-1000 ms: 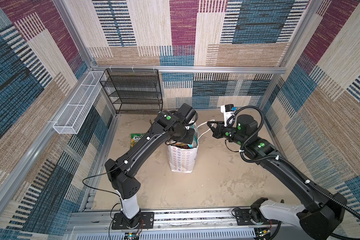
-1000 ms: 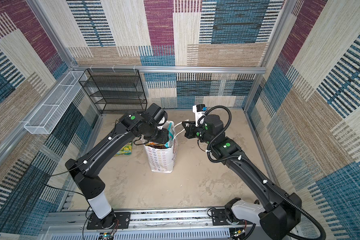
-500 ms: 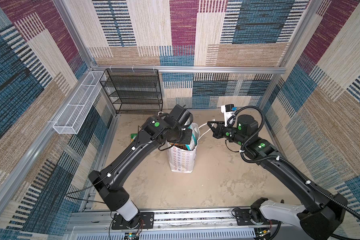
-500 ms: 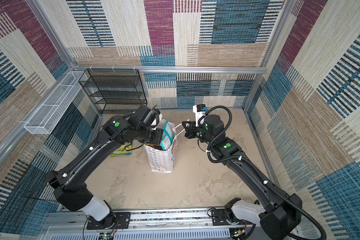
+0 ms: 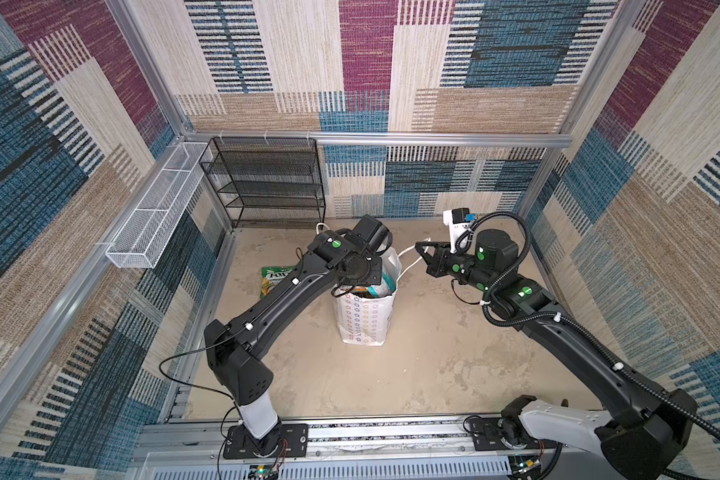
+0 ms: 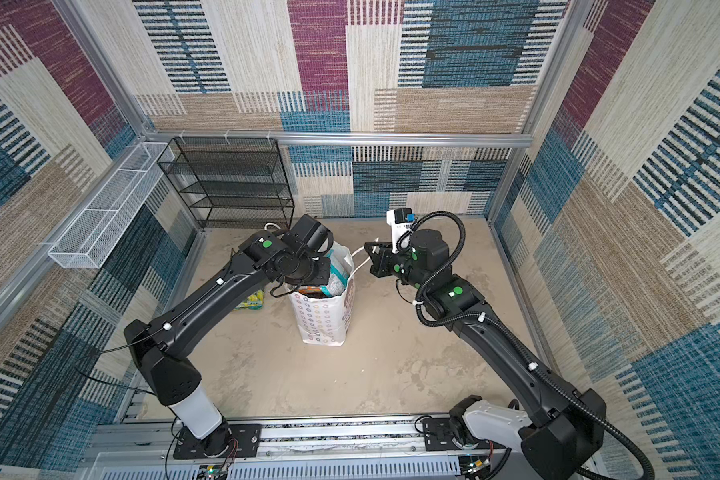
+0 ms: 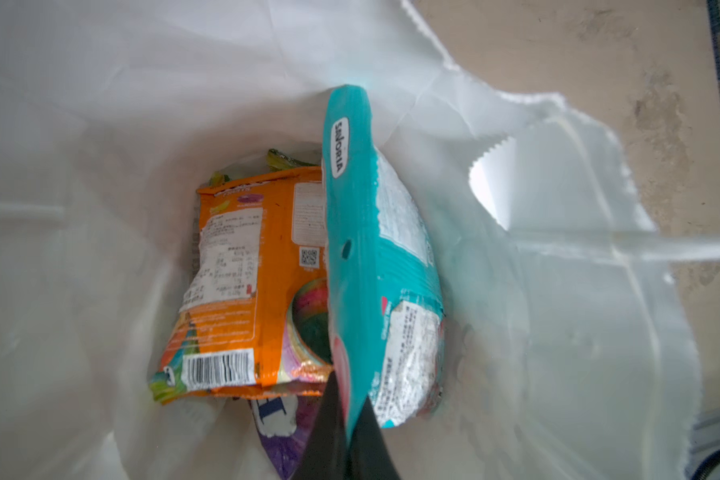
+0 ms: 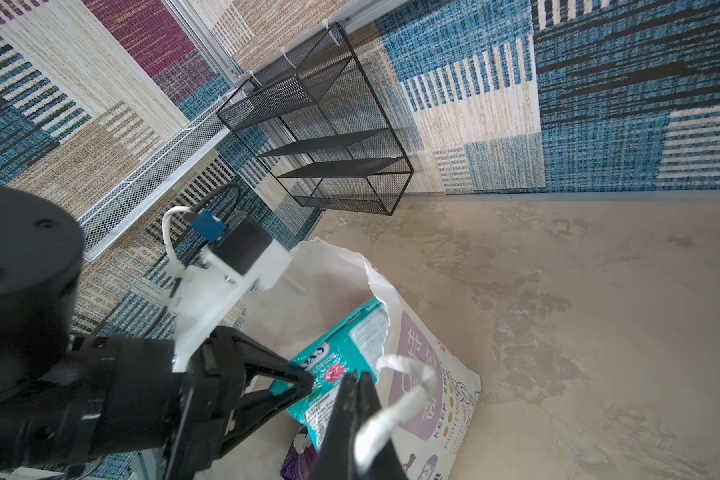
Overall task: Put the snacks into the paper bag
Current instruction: 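Withdraw the left gripper up and back toward the green packet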
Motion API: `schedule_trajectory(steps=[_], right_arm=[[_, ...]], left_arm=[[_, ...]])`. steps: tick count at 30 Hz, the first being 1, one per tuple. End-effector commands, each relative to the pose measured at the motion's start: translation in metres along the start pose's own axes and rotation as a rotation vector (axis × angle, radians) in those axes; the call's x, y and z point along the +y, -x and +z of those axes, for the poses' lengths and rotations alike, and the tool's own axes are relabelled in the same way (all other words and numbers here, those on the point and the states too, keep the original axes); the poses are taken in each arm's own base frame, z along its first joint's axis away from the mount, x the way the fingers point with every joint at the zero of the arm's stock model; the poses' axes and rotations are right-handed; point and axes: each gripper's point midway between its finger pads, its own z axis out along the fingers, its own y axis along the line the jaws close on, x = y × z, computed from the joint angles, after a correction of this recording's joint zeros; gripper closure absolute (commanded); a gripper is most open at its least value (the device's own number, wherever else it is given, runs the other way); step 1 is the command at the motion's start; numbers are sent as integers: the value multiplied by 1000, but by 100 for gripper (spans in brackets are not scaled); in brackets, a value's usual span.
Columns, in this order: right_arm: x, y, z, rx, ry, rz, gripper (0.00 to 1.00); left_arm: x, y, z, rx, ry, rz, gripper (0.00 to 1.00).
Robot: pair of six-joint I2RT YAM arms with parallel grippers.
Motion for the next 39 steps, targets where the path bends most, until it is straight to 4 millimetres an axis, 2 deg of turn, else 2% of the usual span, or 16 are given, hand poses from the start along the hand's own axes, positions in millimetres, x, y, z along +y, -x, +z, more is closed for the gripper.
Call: schedule_trajectory(steps=[1, 5, 8, 11, 14, 16, 18, 20, 22, 25, 26, 28, 31, 35, 39], right_arm=[[2, 7, -2, -27, 4, -9, 100], [2, 6, -1, -24, 7, -8, 100], [3, 5, 1, -18, 12, -6, 100], [2, 5, 1, -18, 11, -2, 100], [2, 6, 0, -24, 6, -2, 100], [2, 6, 0, -24, 8, -2, 100], [2, 6, 0, -24, 7, -2, 100], [3, 7, -1, -24, 8, 0, 100], [3, 7, -1, -24, 9, 0, 100], [4, 7, -2, -25, 12, 1, 100], [4, 7, -2, -25, 13, 1, 100], [4, 6, -2, -23, 14, 1, 100], [4, 8, -3, -26, 13, 0, 100], [4, 8, -3, -26, 10, -2, 100], [4, 8, -2, -23, 9, -5, 100]], left_arm=[[13, -7, 11, 44, 60, 13, 94], [12, -17, 20, 88, 54, 18, 85], [4, -13, 8, 73, 5, 13, 68], [-12, 1, -24, 20, -110, -1, 55], [-31, 16, -70, -59, -257, 1, 45], [-39, 24, -100, -120, -343, 11, 35], [-42, 27, -126, -176, -404, 20, 23], [-39, 29, -153, -241, -443, 38, 17], [-25, 27, -170, -300, -417, 30, 12], [10, 24, -188, -407, -322, -2, 3], [23, 21, -191, -437, -296, -22, 0], [44, 15, -191, -469, -271, -69, 1], [84, 3, -177, -451, -221, -177, 1], [138, -8, -143, -384, -126, -332, 1], [179, -9, -105, -348, -82, -453, 1]])
